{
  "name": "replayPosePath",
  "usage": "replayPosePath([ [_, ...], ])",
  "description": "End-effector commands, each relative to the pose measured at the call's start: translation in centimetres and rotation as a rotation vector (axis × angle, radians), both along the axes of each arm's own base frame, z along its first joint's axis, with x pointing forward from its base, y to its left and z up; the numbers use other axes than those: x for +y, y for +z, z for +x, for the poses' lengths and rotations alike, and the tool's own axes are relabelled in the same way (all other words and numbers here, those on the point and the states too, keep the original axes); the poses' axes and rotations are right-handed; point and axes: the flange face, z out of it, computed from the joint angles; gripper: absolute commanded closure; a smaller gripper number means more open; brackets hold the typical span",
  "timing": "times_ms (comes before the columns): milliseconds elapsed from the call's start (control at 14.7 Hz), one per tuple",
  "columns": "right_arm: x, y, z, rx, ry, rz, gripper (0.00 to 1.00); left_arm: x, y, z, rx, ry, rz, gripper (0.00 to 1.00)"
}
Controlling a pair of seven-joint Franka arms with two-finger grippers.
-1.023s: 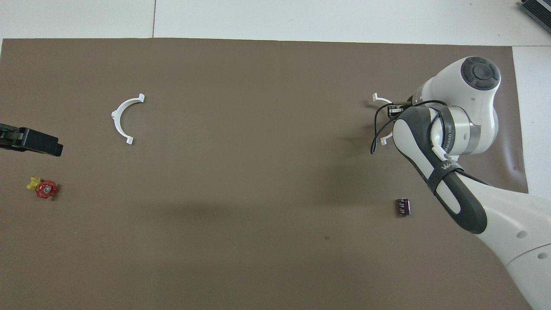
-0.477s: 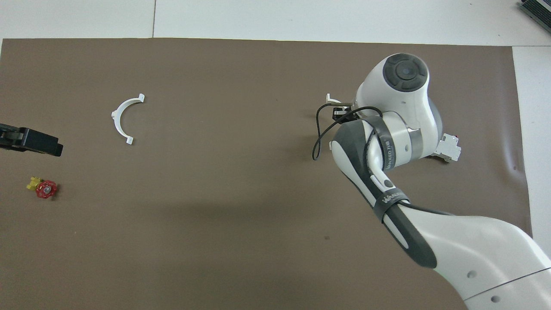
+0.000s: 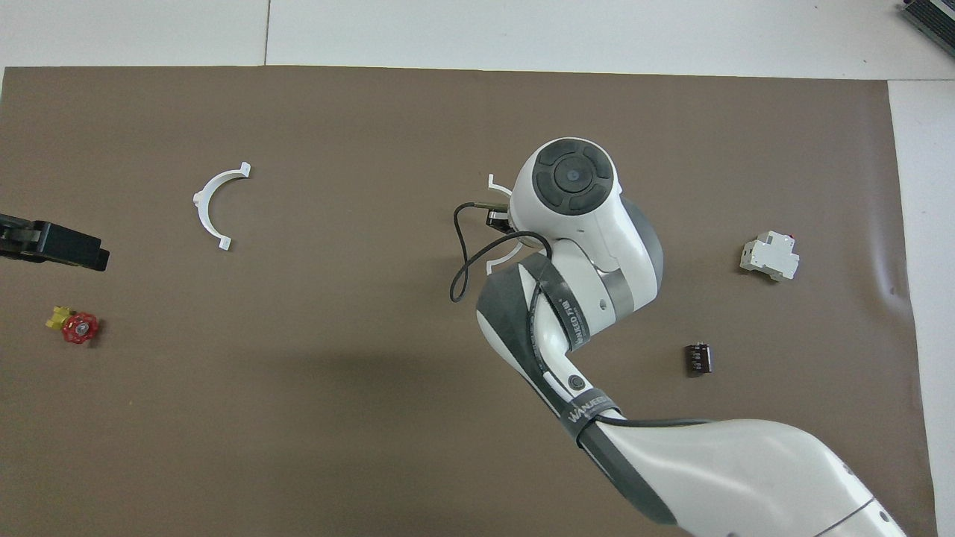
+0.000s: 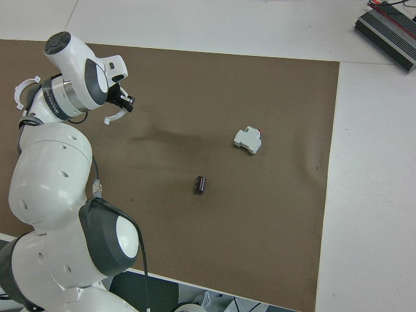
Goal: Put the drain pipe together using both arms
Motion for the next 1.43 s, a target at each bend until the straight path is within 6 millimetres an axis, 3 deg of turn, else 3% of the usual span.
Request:
replayPosePath([
  [0, 2.2, -1.0, -0.3, -0.035, -0.008, 0.013, 1.00, 0.4, 0.1, -0.4, 0.006, 0.001, 0.014, 0.00],
  [409, 3.1, -3.0, -0.7, -0.011, 0.089, 0.037, 1.00, 0.0, 0.0, -0.5, 0.009, -0.005, 0.014, 0.00],
  [545, 3.4, -3.9, -0.9, 0.006, 0.104, 0.039, 1.00, 0.4, -1.0, -0.2, -0.056, 0.006, 0.013, 0.00],
  [682, 3.2, -4.9, -1.0, 0.024, 0.147, 0.030, 1.00, 0.5, -3.2, 0.0, -0.090, 0.009, 0.012, 0.00],
  [818, 3.3, -5.6, -1.1, 0.032, 0.169, 0.026, 1.00, 1.2, -5.2, 1.5, -0.118, 0.022, 0.011, 0.00],
  [1364, 3.5, -7.4, -1.9, 0.082, 0.140, 0.058, 1.00, 2.8, -18.5, 10.6, -0.213, 0.053, 0.002, 0.01],
])
